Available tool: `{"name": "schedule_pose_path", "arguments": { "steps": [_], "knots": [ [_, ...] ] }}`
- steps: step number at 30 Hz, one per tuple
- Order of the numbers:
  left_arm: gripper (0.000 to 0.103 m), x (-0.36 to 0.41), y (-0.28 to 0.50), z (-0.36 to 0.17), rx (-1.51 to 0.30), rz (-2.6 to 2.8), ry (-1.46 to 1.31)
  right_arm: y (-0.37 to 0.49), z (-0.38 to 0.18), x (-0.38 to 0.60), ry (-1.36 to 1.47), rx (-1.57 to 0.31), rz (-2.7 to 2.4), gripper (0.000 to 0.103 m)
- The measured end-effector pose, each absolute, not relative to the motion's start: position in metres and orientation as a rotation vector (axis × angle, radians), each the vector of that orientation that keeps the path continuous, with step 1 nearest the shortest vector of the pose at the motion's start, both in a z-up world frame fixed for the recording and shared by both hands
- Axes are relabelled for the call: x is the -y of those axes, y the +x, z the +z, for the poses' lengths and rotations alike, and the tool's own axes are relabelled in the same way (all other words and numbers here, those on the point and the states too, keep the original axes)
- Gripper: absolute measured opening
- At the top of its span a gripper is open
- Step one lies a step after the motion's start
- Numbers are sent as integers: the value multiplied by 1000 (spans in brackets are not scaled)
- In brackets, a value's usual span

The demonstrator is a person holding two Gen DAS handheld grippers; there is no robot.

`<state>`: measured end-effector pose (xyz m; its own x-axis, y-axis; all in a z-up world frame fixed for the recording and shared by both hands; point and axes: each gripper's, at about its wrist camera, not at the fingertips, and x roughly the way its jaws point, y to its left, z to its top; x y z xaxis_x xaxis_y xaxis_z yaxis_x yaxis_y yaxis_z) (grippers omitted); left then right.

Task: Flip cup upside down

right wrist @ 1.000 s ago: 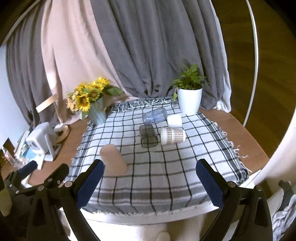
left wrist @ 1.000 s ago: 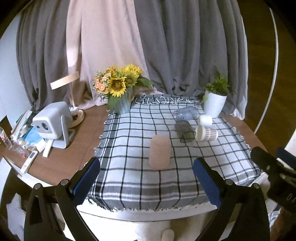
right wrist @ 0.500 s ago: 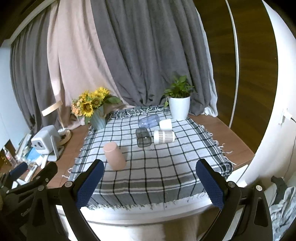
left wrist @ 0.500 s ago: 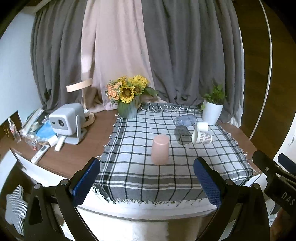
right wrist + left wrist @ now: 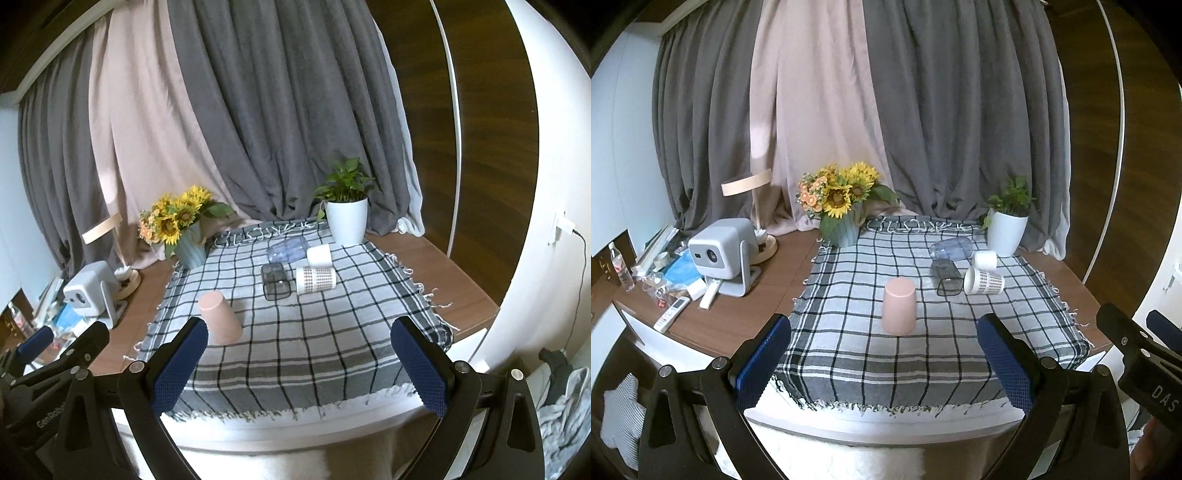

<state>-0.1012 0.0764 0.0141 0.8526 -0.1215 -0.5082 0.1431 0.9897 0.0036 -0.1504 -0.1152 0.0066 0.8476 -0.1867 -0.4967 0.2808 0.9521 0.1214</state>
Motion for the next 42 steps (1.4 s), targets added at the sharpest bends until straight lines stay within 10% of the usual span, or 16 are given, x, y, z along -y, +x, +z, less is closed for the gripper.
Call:
{"name": "schedule_pose_path", "arguments": {
  "steps": [42],
  "knots": [
    [103,-78,-98,17,-521,-170,54,-150,10,127,189,-504,-253,100]
  ]
}}
